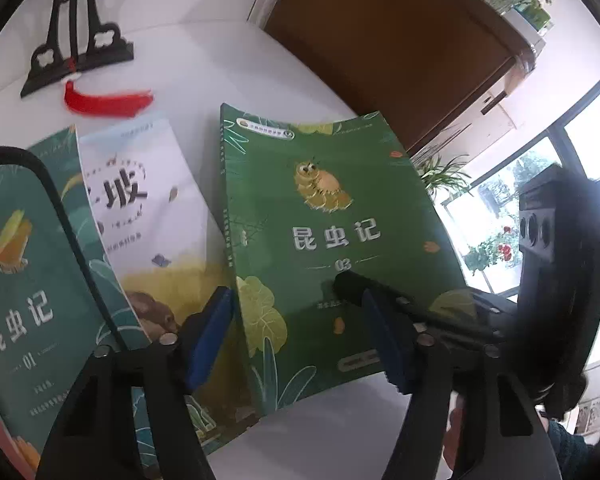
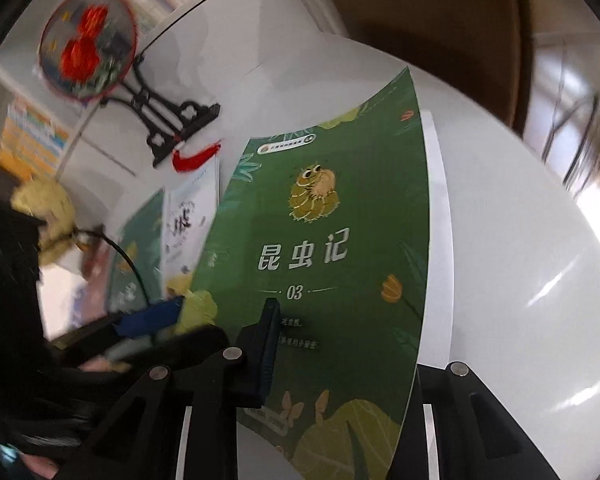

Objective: Organize books

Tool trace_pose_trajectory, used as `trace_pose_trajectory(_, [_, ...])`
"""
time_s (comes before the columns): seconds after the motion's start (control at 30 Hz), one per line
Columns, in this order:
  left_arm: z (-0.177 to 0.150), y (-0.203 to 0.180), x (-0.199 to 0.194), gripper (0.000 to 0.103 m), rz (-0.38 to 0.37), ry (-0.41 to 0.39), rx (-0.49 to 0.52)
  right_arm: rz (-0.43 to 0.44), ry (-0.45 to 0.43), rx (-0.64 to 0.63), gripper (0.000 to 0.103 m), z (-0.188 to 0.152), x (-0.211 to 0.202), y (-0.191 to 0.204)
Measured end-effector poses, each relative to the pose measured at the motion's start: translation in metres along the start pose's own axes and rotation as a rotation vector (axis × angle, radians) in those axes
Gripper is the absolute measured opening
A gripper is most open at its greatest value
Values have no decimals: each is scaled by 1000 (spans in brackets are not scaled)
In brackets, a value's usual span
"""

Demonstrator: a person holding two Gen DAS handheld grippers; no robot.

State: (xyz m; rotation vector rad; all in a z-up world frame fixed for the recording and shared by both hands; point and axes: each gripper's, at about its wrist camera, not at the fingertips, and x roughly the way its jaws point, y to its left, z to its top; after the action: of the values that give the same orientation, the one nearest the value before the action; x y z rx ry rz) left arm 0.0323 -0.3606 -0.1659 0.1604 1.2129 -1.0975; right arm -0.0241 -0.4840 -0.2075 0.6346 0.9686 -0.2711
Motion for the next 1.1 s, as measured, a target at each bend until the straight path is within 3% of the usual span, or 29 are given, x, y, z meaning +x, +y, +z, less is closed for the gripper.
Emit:
trace_pose_trajectory(0.13, [1,-11,-11,62,-62,-22,32,-56,-16,-100,25,2,-2,7])
trace_pose_trajectory(0.2, [2,-16,-13,62,-54,-34,48,-96,-46,-172,25,-1,-7,14])
trace_pose_trajectory(0.3, [3,-14,-6,62,-50,-18,47,-98,-83,-177,25,1,-16,15])
trace_pose_trajectory(0.43, [5,2,21,62,-48,43,-6,-140,-31,-194,25,2,-5,8])
trace_pose_trajectory(0.57, [10,2,26,62,-55,25,-16,-149,-19,-195,25,1,0,4])
trace_pose_trajectory(0.83, [8,11,30,81,-108,13,-41,-144,-47,-214,26,3,1,1])
trace_pose_trajectory(0.87, [5,14,27,81,-129,10,-60,-146,-48,-214,26,3,0,1])
trace_pose_trajectory(0.93, [3,21,14,81,-264,-7,-122,-161,-52,-222,26,3,1,2])
trace_pose_trajectory(1.0, [0,20,6,78,-350,-20,-150,-166,-56,-228,26,3,1,3])
trace_pose_trajectory(1.1, [-4,10,-1,78,-364,-23,-102,-126,-67,-201,26,5,-5,-1])
